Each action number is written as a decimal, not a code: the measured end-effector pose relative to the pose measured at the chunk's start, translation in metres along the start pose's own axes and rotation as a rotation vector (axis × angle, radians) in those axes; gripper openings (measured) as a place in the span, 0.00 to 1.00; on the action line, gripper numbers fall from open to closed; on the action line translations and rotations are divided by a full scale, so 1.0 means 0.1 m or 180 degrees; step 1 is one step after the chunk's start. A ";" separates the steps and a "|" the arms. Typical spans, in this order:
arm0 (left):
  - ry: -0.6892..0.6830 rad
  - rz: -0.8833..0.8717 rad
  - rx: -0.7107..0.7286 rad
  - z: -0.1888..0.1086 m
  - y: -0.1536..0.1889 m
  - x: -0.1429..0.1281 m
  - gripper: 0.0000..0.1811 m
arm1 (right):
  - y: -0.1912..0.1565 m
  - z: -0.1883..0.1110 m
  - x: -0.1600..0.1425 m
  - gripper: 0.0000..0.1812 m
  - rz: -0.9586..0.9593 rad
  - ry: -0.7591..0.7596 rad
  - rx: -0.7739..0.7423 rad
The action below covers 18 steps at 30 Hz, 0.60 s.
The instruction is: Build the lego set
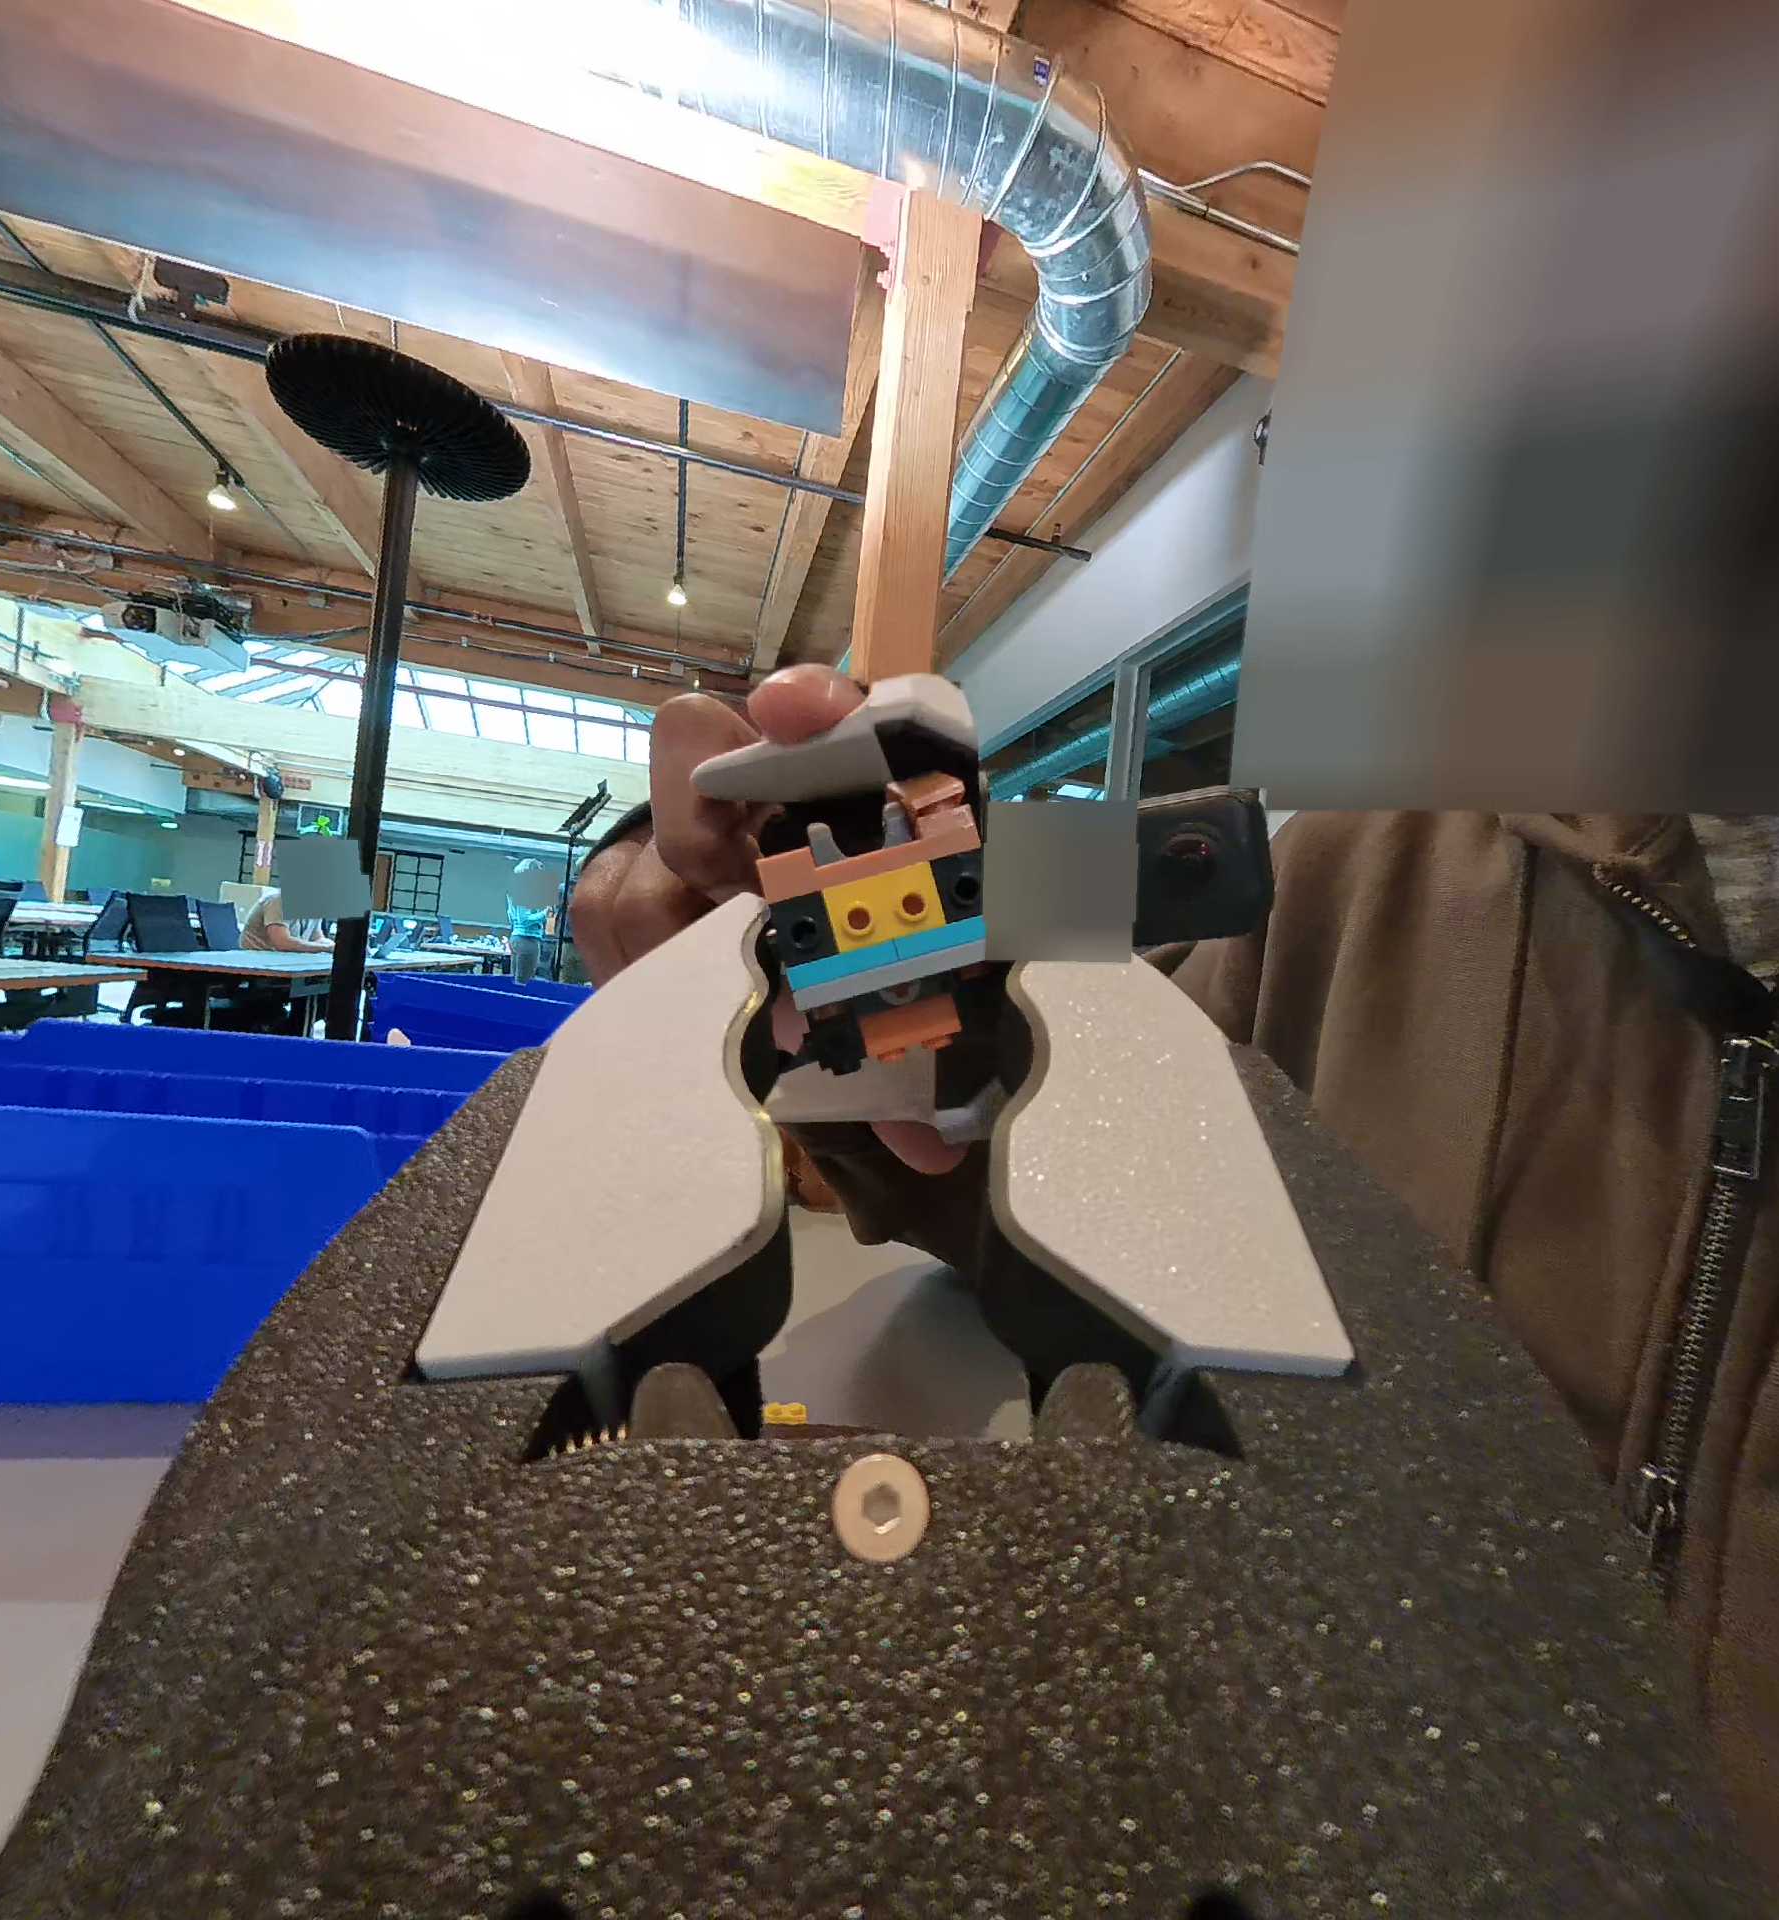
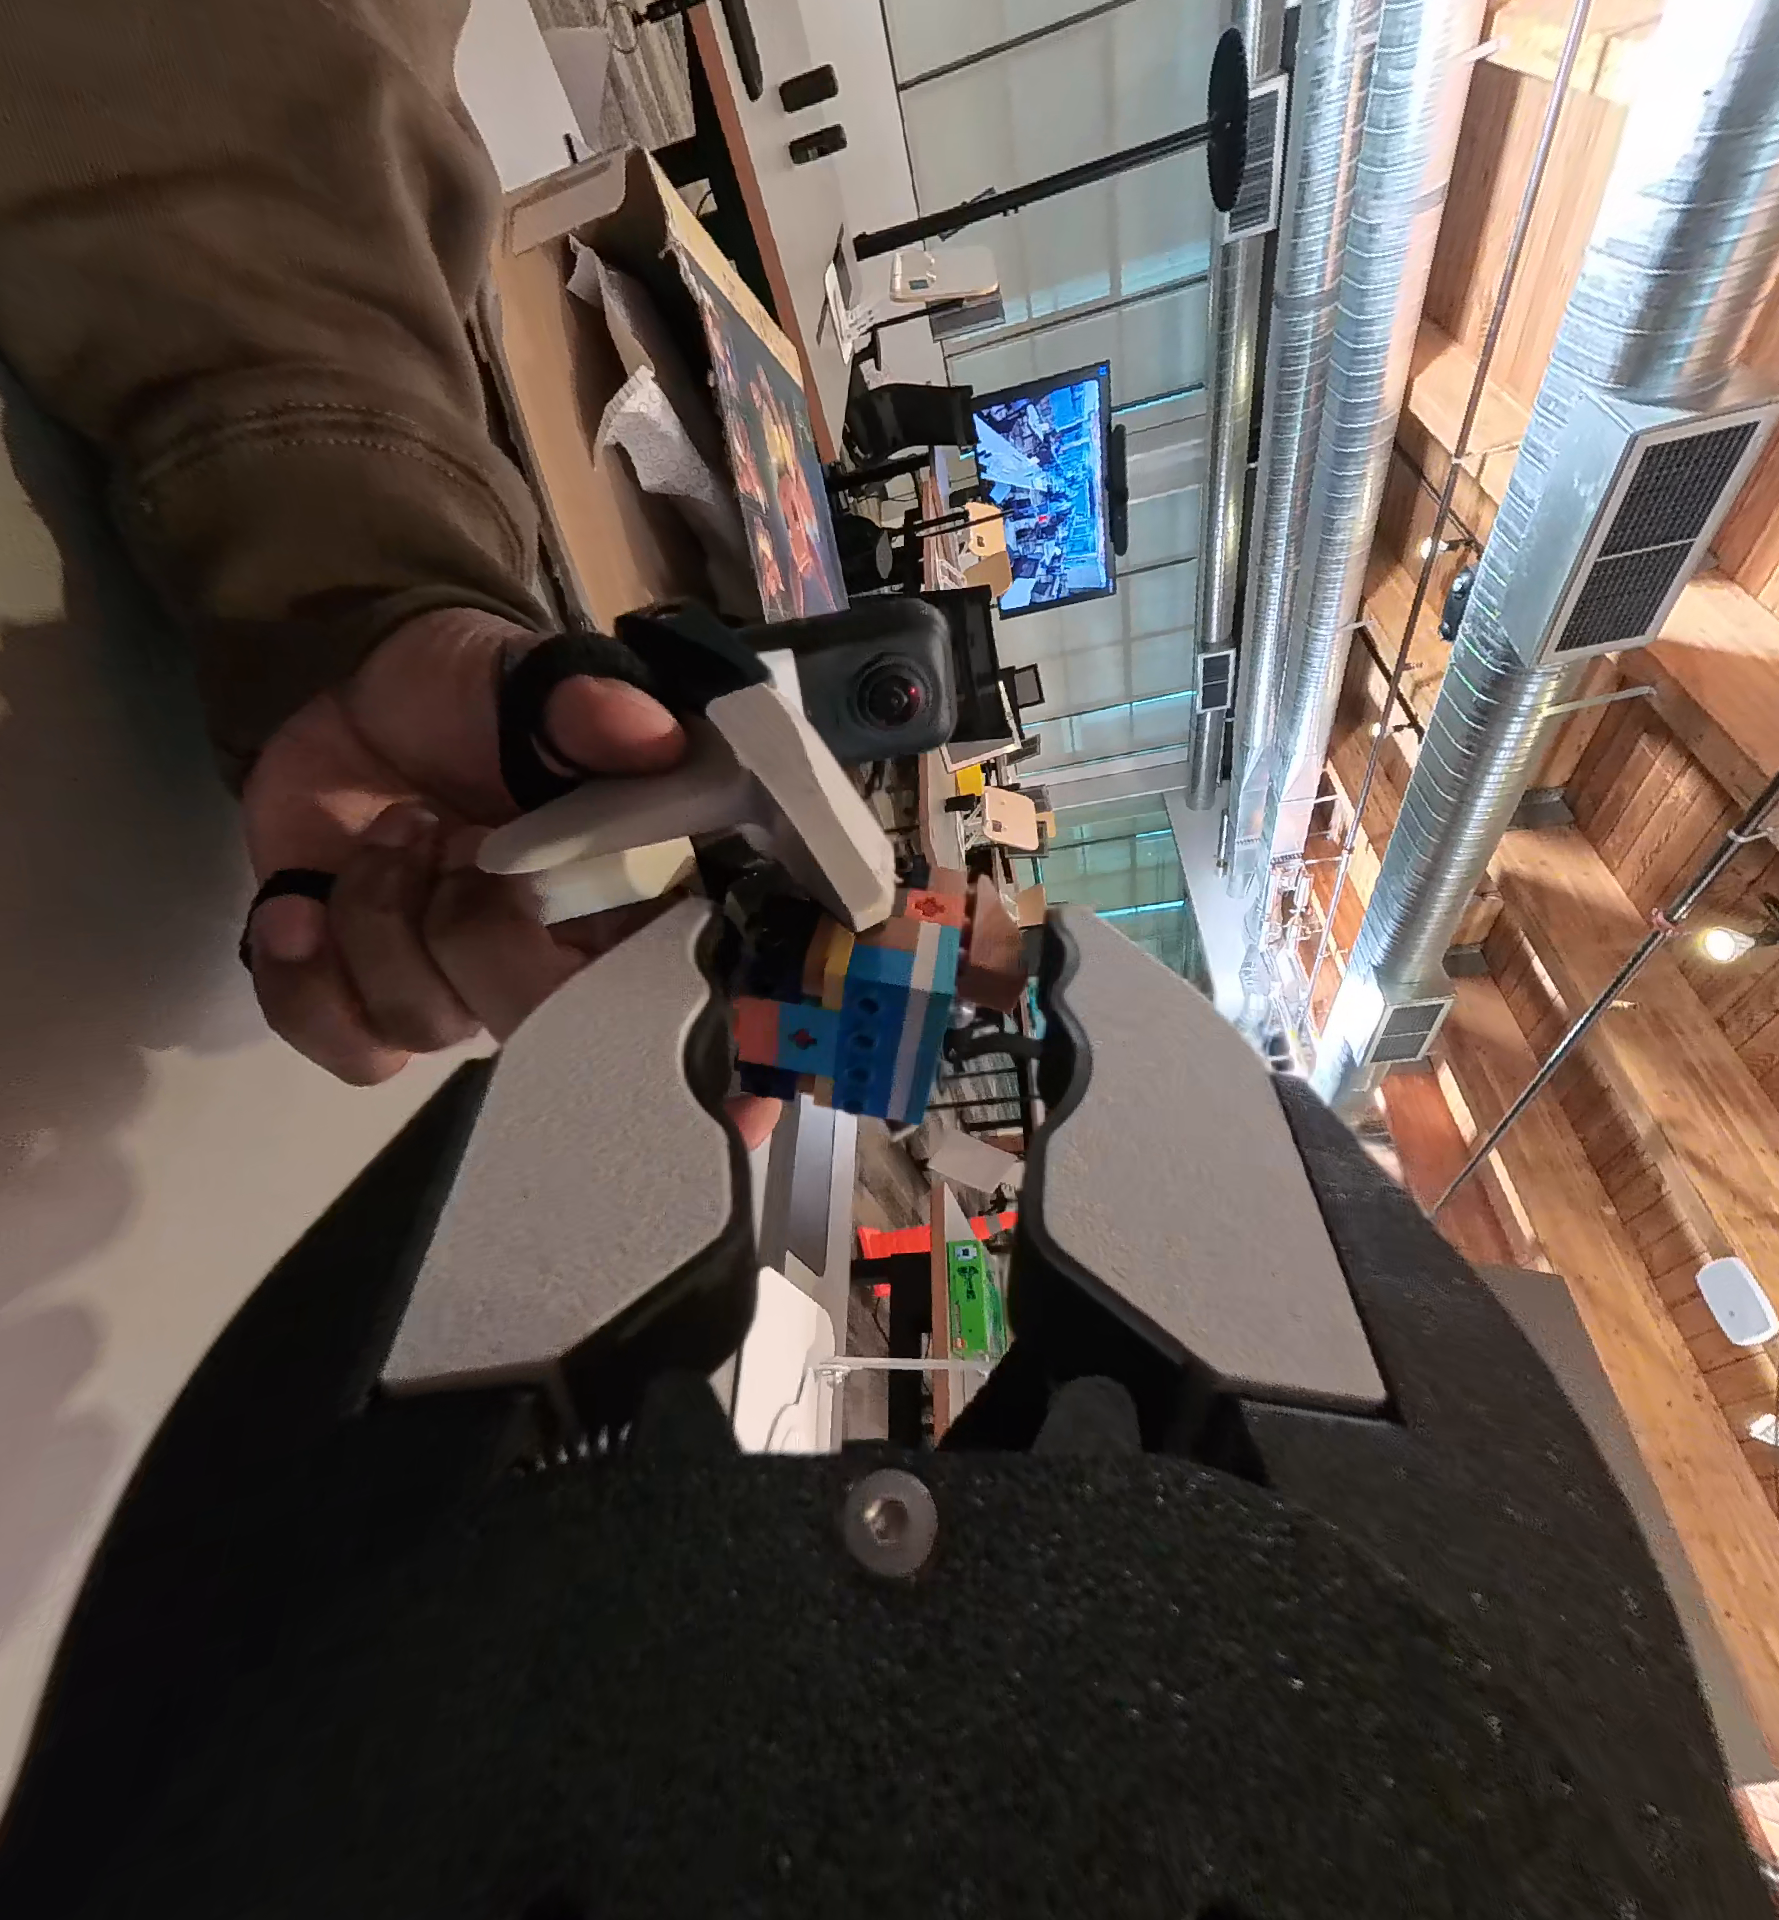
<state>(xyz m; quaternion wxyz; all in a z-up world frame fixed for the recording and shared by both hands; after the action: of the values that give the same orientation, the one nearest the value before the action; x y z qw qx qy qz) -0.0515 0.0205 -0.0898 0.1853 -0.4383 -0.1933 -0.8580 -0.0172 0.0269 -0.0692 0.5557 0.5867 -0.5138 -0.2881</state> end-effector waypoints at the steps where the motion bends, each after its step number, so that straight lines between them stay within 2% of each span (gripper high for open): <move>1: -0.0009 -0.0023 0.0012 0.00 0.00 0.00 0.22 | -0.01 0.00 -0.01 0.30 -0.0002 -0.0013 -0.0011; 18: -0.0341 -0.0403 0.0249 0.06 -0.10 -0.06 0.22 | -0.02 -0.06 -0.13 0.28 0.0359 0.0041 0.0163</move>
<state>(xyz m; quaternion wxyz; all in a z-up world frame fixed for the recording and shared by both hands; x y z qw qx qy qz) -0.0486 0.0326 -0.0936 0.1371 -0.4629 -0.2635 -0.8351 -0.0149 0.0408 -0.0727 0.5592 0.5727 -0.5496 -0.2392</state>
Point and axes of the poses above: each gripper's, where its closed fingertips meet, z out along the fingers, x out of its top, y = z × x across the jaws, the point moved 4 cm from there along -z, back along the fingers, and after that the axes turned 7 degrees about x, right-handed, at the moved point
